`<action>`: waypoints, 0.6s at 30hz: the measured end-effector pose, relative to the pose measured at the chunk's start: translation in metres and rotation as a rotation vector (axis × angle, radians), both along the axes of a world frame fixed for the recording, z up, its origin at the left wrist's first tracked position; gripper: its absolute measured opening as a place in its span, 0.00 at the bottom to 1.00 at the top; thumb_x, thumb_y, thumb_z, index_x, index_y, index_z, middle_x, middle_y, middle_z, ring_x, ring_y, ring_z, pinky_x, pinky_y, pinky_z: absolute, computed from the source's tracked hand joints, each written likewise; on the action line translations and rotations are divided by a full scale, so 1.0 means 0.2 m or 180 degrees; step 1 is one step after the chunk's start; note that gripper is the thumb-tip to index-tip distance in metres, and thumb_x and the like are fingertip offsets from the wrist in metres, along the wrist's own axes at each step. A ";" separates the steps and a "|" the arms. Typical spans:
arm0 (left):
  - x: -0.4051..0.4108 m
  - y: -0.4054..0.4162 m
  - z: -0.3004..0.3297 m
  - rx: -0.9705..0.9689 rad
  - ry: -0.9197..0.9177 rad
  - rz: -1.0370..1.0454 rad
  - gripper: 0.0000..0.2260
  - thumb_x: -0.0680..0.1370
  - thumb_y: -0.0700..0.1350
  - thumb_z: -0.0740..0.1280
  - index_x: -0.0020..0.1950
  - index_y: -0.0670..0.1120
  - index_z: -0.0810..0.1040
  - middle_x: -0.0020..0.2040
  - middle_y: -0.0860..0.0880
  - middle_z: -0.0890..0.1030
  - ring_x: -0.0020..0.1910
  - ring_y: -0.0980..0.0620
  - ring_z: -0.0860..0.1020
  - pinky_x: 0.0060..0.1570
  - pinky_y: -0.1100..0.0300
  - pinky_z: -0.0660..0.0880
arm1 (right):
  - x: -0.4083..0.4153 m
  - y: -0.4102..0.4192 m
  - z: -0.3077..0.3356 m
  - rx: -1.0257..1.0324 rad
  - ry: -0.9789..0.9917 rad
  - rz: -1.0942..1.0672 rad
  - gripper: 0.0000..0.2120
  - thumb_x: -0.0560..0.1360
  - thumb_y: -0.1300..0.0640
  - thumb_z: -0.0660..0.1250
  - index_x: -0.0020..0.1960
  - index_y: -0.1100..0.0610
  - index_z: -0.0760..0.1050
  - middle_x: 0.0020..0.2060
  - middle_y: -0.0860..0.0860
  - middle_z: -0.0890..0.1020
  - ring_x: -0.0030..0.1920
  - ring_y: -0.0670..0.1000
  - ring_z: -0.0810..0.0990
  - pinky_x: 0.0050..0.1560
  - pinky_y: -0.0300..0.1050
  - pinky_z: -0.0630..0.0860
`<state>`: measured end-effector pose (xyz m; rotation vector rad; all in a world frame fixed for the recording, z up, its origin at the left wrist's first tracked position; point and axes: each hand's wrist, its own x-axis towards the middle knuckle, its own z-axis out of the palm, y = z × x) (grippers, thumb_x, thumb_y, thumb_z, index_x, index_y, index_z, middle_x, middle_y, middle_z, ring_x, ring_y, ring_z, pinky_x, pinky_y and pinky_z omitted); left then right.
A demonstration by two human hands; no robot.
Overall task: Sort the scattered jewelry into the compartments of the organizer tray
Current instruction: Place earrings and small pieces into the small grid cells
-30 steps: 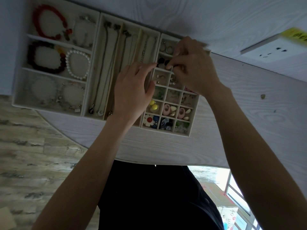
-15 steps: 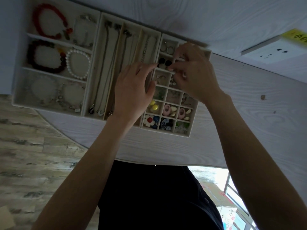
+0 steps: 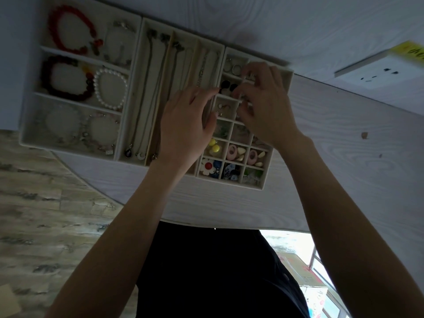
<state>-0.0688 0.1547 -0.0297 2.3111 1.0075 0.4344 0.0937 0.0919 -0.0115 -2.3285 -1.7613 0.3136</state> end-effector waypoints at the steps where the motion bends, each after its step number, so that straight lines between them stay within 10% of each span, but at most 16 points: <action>1: 0.00 0.00 0.00 -0.0013 0.0008 0.0004 0.15 0.77 0.46 0.65 0.64 0.46 0.76 0.55 0.46 0.79 0.55 0.47 0.77 0.57 0.53 0.72 | 0.00 0.00 0.00 0.0033 0.0073 -0.0031 0.13 0.69 0.56 0.59 0.47 0.58 0.81 0.58 0.59 0.75 0.60 0.60 0.71 0.55 0.43 0.65; 18: -0.01 0.01 0.00 -0.0052 0.0068 -0.0062 0.16 0.77 0.47 0.65 0.65 0.46 0.75 0.56 0.47 0.79 0.56 0.48 0.76 0.59 0.53 0.72 | 0.00 -0.02 -0.01 0.0328 -0.0111 -0.0174 0.10 0.69 0.61 0.62 0.45 0.57 0.80 0.56 0.58 0.76 0.57 0.60 0.73 0.56 0.46 0.67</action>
